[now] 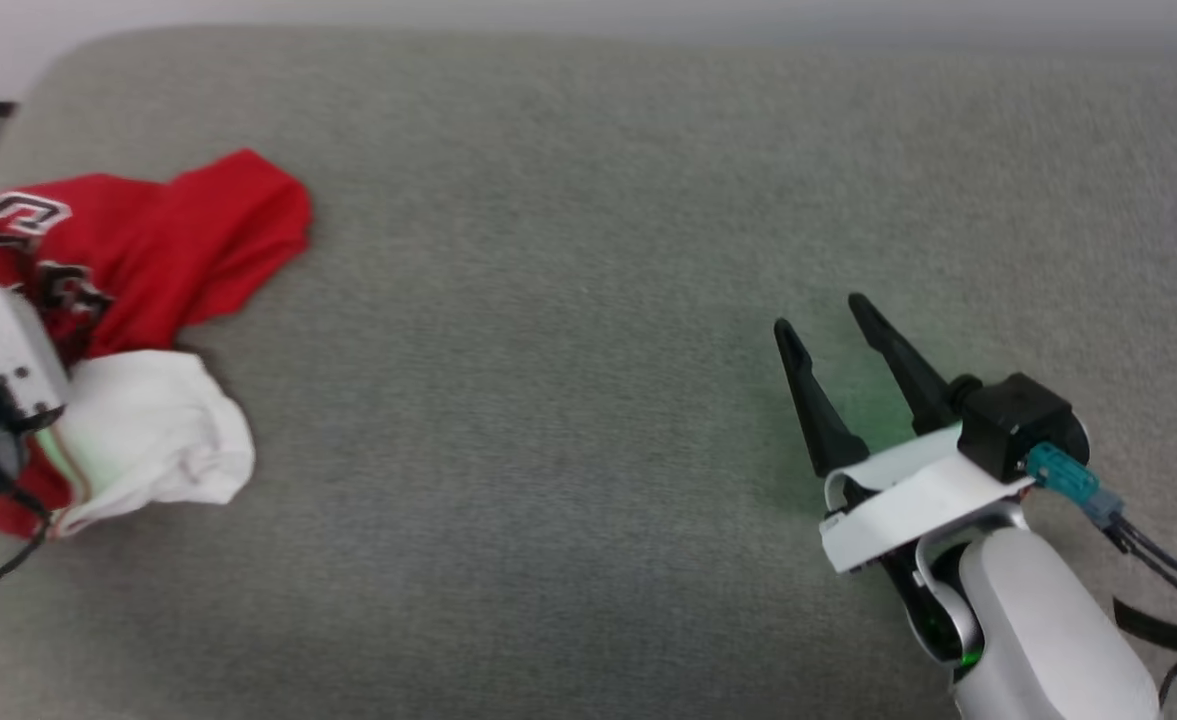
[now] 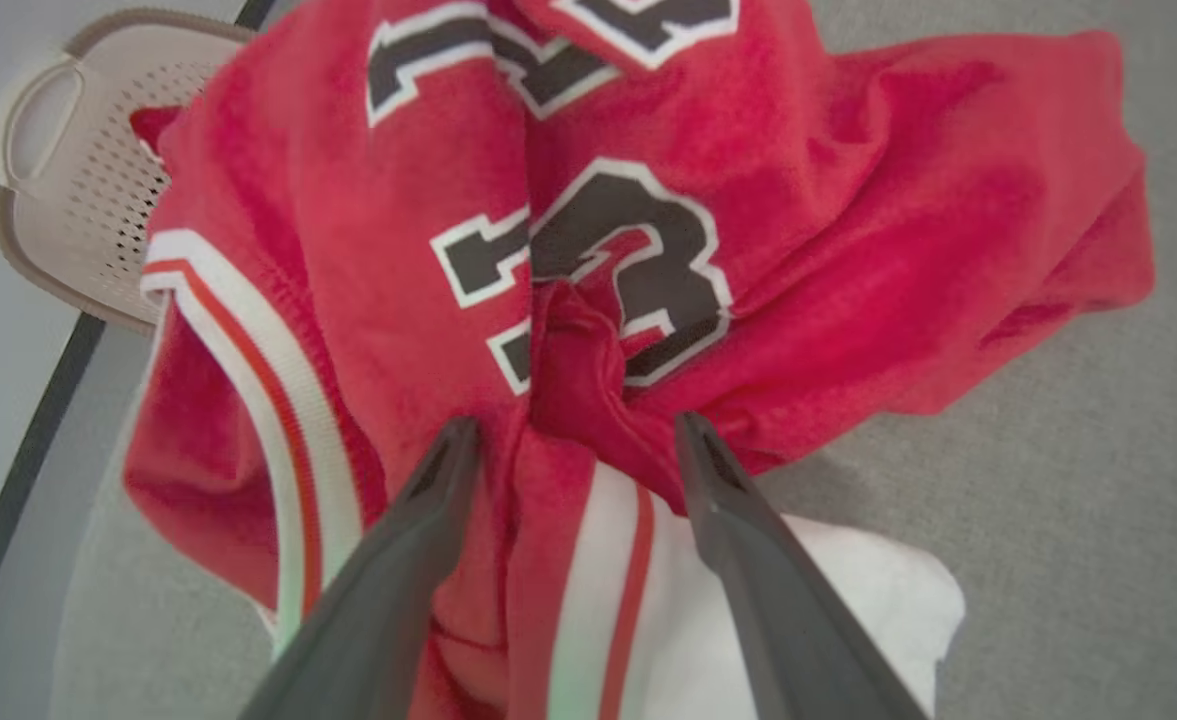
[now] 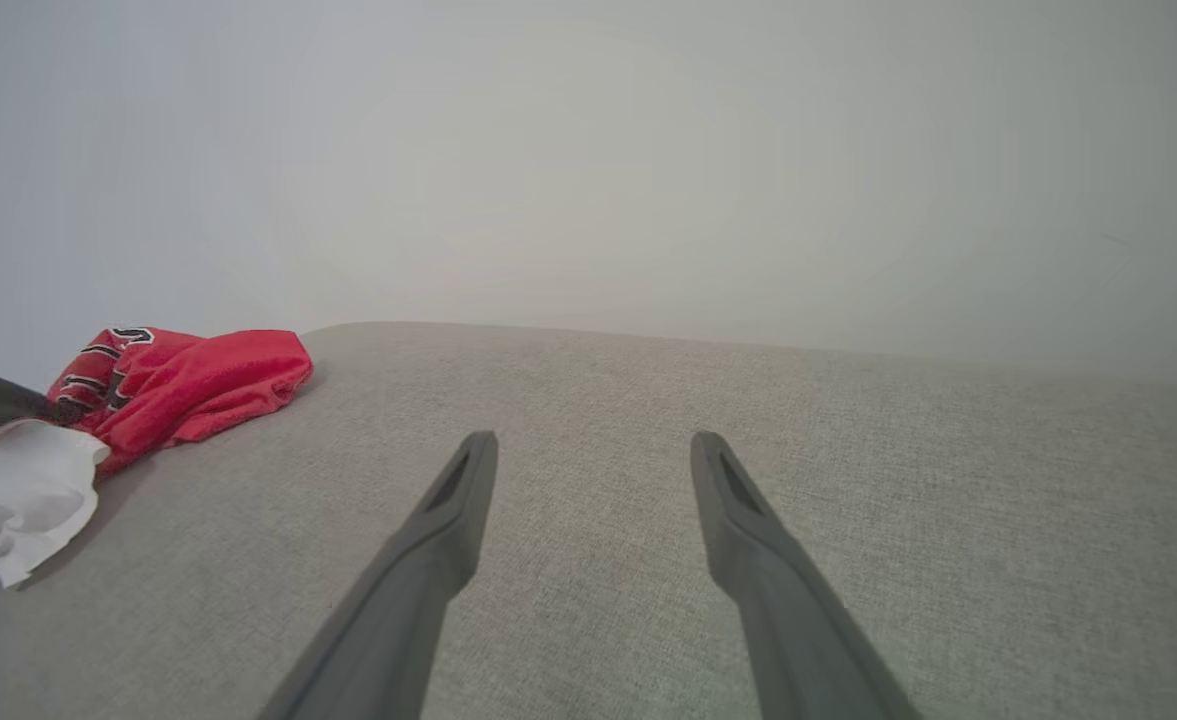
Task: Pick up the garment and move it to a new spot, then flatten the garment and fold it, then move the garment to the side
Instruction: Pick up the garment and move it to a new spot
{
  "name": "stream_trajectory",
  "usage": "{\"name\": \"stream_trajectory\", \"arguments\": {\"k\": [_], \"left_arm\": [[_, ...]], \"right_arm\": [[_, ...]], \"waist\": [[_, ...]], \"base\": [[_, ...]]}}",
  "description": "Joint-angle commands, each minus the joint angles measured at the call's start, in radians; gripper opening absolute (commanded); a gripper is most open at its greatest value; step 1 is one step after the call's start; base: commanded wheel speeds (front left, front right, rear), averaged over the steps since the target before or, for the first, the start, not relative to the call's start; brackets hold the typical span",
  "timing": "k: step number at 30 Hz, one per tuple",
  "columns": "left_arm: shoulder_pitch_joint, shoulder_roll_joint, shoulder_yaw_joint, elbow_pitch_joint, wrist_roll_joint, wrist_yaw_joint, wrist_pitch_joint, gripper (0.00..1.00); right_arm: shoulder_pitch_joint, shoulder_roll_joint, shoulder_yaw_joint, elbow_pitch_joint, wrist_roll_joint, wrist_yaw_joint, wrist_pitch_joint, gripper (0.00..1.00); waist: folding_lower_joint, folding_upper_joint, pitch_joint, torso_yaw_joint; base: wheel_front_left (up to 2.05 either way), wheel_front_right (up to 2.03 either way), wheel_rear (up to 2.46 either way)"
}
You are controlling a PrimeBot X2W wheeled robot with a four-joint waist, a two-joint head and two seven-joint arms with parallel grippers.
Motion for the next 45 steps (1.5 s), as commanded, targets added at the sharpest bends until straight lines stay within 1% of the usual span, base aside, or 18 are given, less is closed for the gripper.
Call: {"name": "stream_trajectory", "arguments": {"k": [1,4,7,9,10,11,16,17,18,20,21,26,29,32,37,41,45], "left_arm": [[-0.005,0.013,-0.003,0.012,-0.028,0.001,0.027,1.0],[0.014,0.038,-0.006,0.018,-0.056,0.001,0.028,1.0],[0.03,0.037,-0.014,0.027,-0.077,0.001,0.016,1.0],[0.032,0.029,-0.019,0.031,-0.083,0.001,0.018,1.0],[0.038,0.003,-0.032,0.04,-0.102,0.001,0.035,1.0],[0.043,-0.011,-0.038,0.043,-0.109,0.001,0.042,1.0],[0.059,-0.029,-0.06,0.052,-0.136,-0.002,0.037,1.0],[0.062,-0.032,-0.065,0.053,-0.144,-0.002,0.037,0.93],[0.067,-0.039,-0.075,0.046,-0.15,-0.002,0.039,0.61],[0.074,-0.038,-0.09,0.03,-0.168,-0.005,0.031,0.03],[0.072,-0.027,-0.098,0.018,-0.17,-0.005,0.018,0.0],[0.056,0.037,-0.148,-0.033,-0.156,-0.004,-0.098,0.0],[0.037,0.047,-0.187,-0.077,-0.16,0.0,-0.171,0.0],[0.03,0.052,-0.251,-0.136,-0.163,0.0,-0.232,0.0],[0.021,0.058,-0.404,-0.293,-0.182,0.0,-0.301,0.0],[0.003,0.06,-0.55,-0.454,-0.21,0.0,-0.304,0.0],[-0.021,0.071,-0.694,-0.625,-0.258,0.0,-0.293,0.0]], "right_arm": [[-0.024,0.001,0.002,-0.012,0.002,-0.001,0.0,1.0],[-0.038,0.005,0.014,-0.026,0.0,-0.001,0.0,1.0],[-0.056,0.004,0.023,-0.046,-0.004,-0.001,0.0,1.0],[-0.057,0.002,0.022,-0.054,-0.005,-0.001,0.0,1.0],[-0.058,0.0,0.027,-0.067,-0.001,-0.001,0.0,1.0],[-0.061,-0.002,0.032,-0.074,0.0,-0.001,0.0,1.0],[-0.073,-0.01,0.055,-0.098,0.004,-0.001,0.0,1.0],[-0.074,-0.011,0.059,-0.104,0.004,-0.001,0.0,1.0],[-0.073,-0.011,0.062,-0.107,0.005,-0.001,0.0,1.0],[-0.075,-0.011,0.065,-0.115,0.008,-0.001,0.0,1.0],[-0.074,-0.01,0.067,-0.117,0.009,-0.001,0.0,1.0],[-0.053,-0.008,0.062,-0.106,0.017,-0.001,0.0,1.0],[-0.031,-0.009,0.052,-0.097,0.021,-0.001,0.0,1.0],[-0.004,-0.006,0.043,-0.096,0.031,-0.001,0.0,1.0],[0.033,0.0,0.001,-0.105,0.041,-0.001,0.0,1.0],[0.053,0.01,-0.035,-0.119,0.046,-0.001,0.0,1.0],[0.061,0.024,-0.067,-0.139,0.053,-0.001,0.0,1.0]], "waist": [[0.0,0.0,0.063,-0.056],[0.0,0.0,0.081,-0.072],[0.0,0.0,0.105,-0.083],[0.0,0.0,0.113,-0.083],[0.0,0.0,0.126,-0.079],[0.0,0.0,0.129,-0.078],[0.0,0.0,0.128,-0.073],[0.0,0.0,0.125,-0.071],[0.0,0.0,0.12,-0.068],[0.0,0.0,0.108,-0.063],[0.0,0.0,0.101,-0.06],[0.0,0.0,0.053,-0.043],[0.0,0.0,0.017,-0.031],[0.0,0.0,-0.019,-0.022],[0.0,0.0,-0.055,-0.022],[0.0,0.0,-0.07,-0.043],[0.0,0.0,-0.068,-0.087]], "base": [[0.0,0.0,0.0],[0.0,0.0,0.0],[0.0,0.0,0.0],[0.0,0.0,0.0],[0.0,0.0,0.0],[0.0,0.0,0.0],[0.0,0.0,0.0],[0.0,0.0,0.0],[0.0,0.0,0.0],[0.0,0.0,0.0],[0.0,0.0,0.0],[0.0,0.0,0.0],[0.0,0.0,0.0],[0.0,0.0,0.0],[0.0,0.0,0.0],[0.0,0.0,0.0],[0.0,0.0,0.0]]}}
